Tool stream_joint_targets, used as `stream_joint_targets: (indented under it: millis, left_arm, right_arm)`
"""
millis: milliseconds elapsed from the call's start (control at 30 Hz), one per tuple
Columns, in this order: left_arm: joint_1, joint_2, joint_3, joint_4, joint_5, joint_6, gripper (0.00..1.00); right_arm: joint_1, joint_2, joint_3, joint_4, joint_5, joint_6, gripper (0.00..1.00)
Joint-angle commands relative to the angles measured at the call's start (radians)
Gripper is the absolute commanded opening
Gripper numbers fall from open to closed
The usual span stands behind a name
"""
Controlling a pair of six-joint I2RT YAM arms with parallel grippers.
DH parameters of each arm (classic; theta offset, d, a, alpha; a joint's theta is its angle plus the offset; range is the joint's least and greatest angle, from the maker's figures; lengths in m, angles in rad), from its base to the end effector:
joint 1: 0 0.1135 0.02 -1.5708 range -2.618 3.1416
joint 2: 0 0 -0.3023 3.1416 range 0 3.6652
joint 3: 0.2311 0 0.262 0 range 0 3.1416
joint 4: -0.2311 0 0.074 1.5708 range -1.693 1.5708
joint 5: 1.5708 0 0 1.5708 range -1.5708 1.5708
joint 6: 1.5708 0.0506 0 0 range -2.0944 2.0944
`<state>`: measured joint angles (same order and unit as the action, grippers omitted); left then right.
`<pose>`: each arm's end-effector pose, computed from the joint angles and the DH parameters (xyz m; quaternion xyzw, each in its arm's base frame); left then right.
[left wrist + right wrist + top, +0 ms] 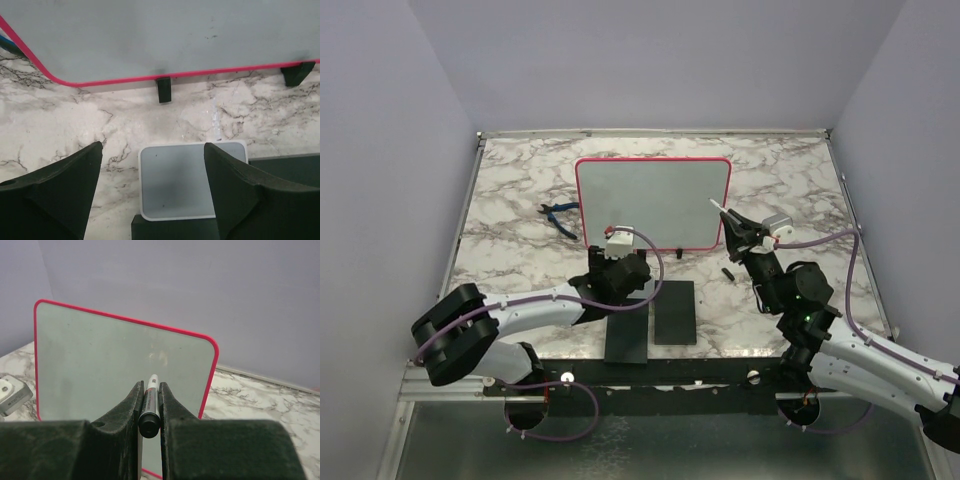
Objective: Write a sentence on the whiteboard
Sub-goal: Move the whiteboard to the center of the board.
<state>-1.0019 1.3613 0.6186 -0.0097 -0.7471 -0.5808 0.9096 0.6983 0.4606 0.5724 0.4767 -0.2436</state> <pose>0.1726 -0.2062 0.2050 0.0365 0.8657 -0.0282 0.4985 0.1183 0.1142 0.3452 -0.1457 0.5769 0.1296 0.7932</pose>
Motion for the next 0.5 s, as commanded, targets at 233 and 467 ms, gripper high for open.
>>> stream_joint_targets:
  millis: [233, 467]
  left_arm:
    - [0.015, -0.182, 0.187, -0.429, 0.296, -0.010, 0.92]
    - [0.259, -0.220, 0.381, -0.515, 0.564, 0.104, 0.91]
  right_arm:
    - [-0.003, -0.027, 0.026, -0.060, -0.043, 0.021, 0.01]
    - [-0.003, -0.035, 0.050, -0.090, -0.078, 0.029, 0.01]
